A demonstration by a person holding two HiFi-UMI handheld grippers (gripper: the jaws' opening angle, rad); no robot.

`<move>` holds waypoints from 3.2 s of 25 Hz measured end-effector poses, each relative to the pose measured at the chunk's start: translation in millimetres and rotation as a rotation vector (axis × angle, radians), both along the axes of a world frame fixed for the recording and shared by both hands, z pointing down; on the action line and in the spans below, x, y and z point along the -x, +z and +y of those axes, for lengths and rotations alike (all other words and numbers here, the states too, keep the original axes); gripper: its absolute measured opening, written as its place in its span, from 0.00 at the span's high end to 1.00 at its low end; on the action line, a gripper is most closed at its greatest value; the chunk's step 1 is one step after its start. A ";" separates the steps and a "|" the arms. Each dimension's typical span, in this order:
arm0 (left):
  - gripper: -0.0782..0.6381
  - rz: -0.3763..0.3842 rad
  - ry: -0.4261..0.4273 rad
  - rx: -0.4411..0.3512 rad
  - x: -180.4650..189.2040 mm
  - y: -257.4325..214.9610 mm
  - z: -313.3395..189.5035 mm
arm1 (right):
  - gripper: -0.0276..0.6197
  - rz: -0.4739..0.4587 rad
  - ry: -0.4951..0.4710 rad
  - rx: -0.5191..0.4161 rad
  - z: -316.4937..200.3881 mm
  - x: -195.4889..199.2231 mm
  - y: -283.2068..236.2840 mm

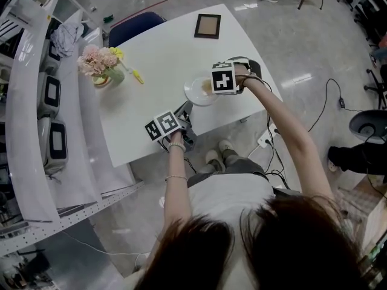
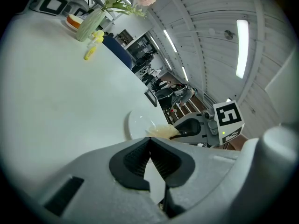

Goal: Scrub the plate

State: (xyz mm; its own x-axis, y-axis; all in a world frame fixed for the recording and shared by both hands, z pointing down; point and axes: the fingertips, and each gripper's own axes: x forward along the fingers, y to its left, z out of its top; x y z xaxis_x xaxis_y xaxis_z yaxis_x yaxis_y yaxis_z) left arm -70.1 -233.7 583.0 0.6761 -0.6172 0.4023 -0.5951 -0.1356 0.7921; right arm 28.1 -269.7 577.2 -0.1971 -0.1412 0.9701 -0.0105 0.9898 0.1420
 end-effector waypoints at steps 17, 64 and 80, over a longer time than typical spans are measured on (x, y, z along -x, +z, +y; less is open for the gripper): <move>0.88 0.010 0.039 0.011 0.7 3.6 5.7 | 0.82 0.013 0.120 0.027 25.7 -1.3 -0.4; 0.88 -0.026 -0.018 0.041 9.7 11.6 13.6 | 0.82 -0.058 -0.076 0.066 23.0 73.4 1.8; 0.88 -0.030 -0.029 0.032 10.8 6.4 6.0 | 0.82 -0.072 -0.094 0.038 -1.4 78.8 0.9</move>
State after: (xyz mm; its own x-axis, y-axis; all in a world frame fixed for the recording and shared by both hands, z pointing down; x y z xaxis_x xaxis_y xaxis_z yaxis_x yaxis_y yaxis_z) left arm -80.9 -227.7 589.4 0.6454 -0.6231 0.4419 -0.6216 -0.0923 0.7778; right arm -50.7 -271.2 578.1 -0.2768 -0.0820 0.9574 0.0735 0.9916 0.1061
